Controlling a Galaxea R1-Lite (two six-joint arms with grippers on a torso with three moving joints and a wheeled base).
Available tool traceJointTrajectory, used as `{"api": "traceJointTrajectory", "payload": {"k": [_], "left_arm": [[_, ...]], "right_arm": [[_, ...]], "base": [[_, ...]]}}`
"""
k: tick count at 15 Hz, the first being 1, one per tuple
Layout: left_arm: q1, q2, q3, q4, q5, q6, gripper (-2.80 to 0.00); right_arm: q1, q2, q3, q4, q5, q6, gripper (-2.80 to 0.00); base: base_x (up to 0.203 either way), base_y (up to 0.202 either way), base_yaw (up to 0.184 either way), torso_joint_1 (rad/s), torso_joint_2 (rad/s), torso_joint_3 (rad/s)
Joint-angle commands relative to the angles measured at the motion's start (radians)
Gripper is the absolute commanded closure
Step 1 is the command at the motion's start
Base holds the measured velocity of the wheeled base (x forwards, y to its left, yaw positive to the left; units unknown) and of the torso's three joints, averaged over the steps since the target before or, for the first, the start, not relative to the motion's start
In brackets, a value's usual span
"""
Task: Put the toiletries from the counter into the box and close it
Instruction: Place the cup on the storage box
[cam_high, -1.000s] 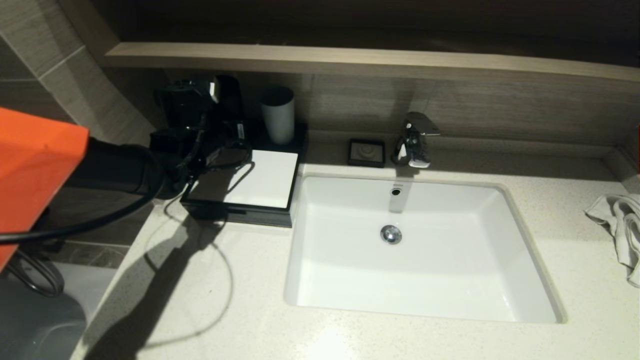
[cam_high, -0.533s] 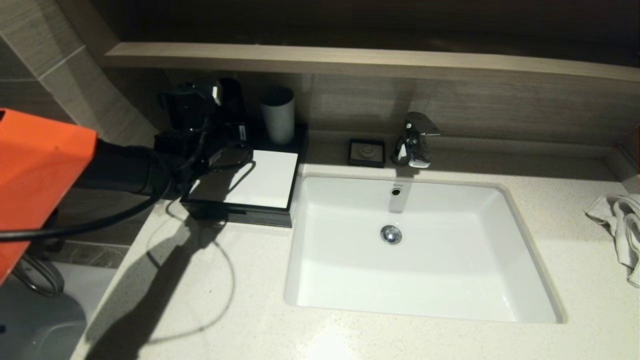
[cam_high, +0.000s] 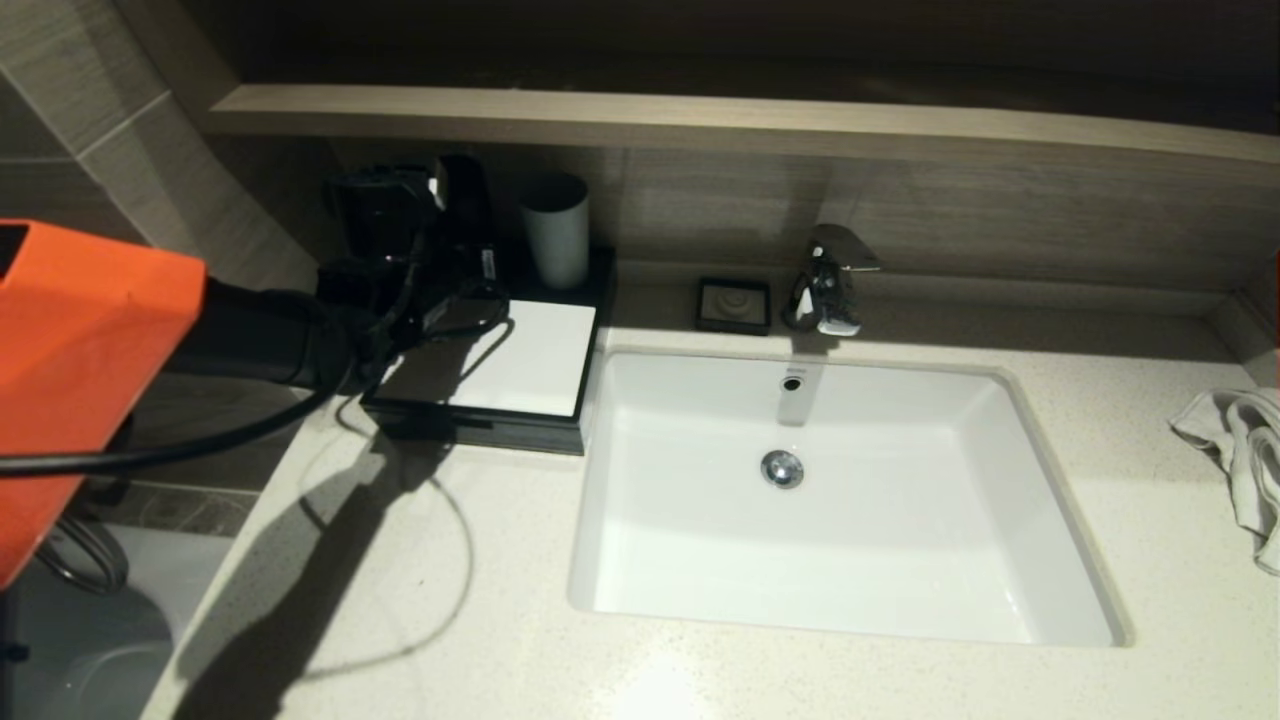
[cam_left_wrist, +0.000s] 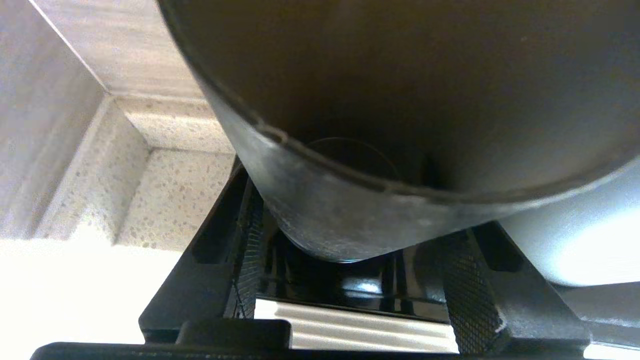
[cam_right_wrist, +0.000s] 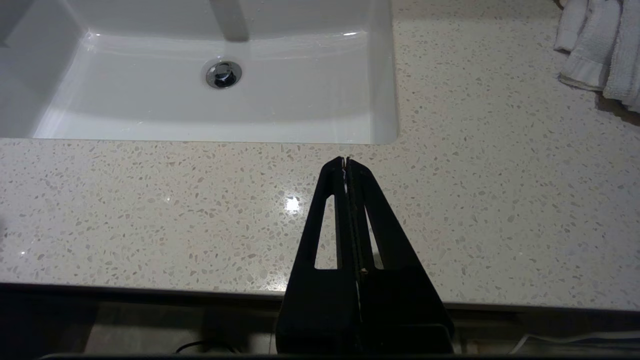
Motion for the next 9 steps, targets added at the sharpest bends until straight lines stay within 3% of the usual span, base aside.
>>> {"api": "traceJointTrajectory", "payload": {"k": [1,9], "left_arm": [[0.0,0.009,-0.012,-0.003,0.001,-0.001,0.0],[0.0,0.026,-0.021,0.0,0.001,-0.008,0.0]], "right_arm": [[0.0,-0.001,0.0,0.0,0.0,0.001,0.0],[0.0,-0.002,0.0,0.0,0.0,0.001,0.0]], "base": [[0.0,0.0,0.0,0.0,0.0,0.0],[0.0,0.0,0.0,0.0,0.0,0.0]]}}
